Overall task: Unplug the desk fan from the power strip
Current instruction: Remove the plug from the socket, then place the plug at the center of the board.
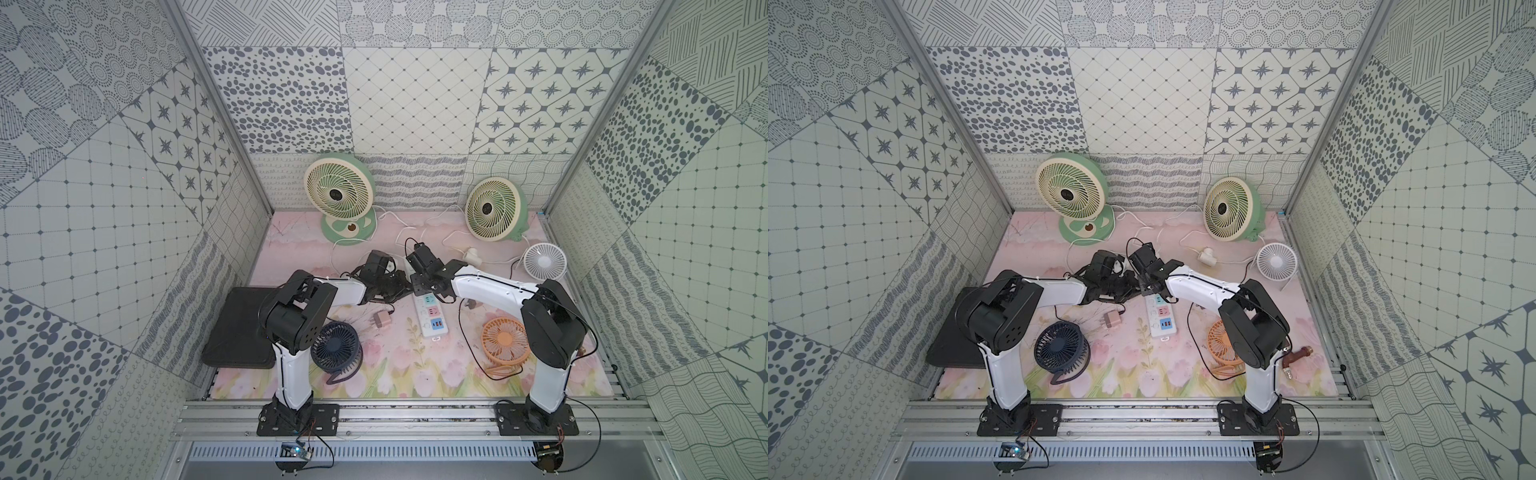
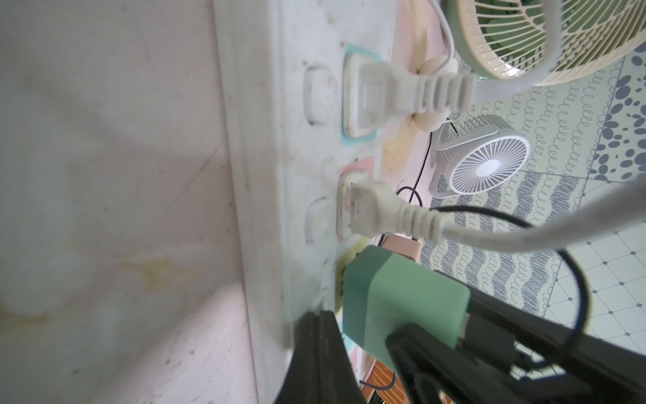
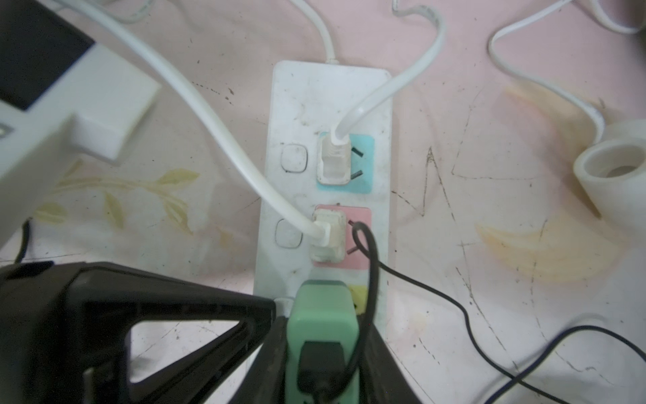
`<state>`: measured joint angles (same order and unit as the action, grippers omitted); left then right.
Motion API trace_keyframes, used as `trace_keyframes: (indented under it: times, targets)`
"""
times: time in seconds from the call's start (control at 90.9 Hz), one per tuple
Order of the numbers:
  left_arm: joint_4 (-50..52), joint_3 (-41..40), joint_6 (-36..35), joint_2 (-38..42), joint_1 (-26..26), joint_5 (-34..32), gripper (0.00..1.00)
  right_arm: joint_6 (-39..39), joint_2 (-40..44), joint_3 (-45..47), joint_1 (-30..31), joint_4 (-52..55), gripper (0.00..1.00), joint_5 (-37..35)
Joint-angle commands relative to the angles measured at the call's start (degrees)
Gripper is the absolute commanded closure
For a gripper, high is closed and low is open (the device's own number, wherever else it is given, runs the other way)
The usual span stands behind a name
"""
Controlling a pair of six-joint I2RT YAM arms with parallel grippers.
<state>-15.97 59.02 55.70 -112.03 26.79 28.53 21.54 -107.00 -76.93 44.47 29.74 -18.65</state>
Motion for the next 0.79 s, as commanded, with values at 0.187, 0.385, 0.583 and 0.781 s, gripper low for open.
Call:
trace_keyframes:
  times: [0.187, 0.385, 0.583, 0.781]
  targets:
    - [5.6, 0.4, -1.7, 0.3, -0.2, -2.5, 1.0, 1.5, 5.4, 1.5, -1.3, -3.3, 0.94, 7.9]
    - [5.7, 0.3, -1.7, 0.5, -0.3, -2.5, 1.0, 1.6, 10.0, 4.2, -4.4, -4.5, 0.94, 9.0]
    - [5.7, -0.2, -1.7, 1.3, -0.4, -2.6, 1.0, 1.9, 13.5, 7.1, -9.0, -4.6, 0.94, 9.3]
    - [5.9, -0.8, -1.9, 2.8, -0.5, -2.9, 1.0, 2.8, 15.6, 10.8, -16.1, -6.3, 0.93, 13.9]
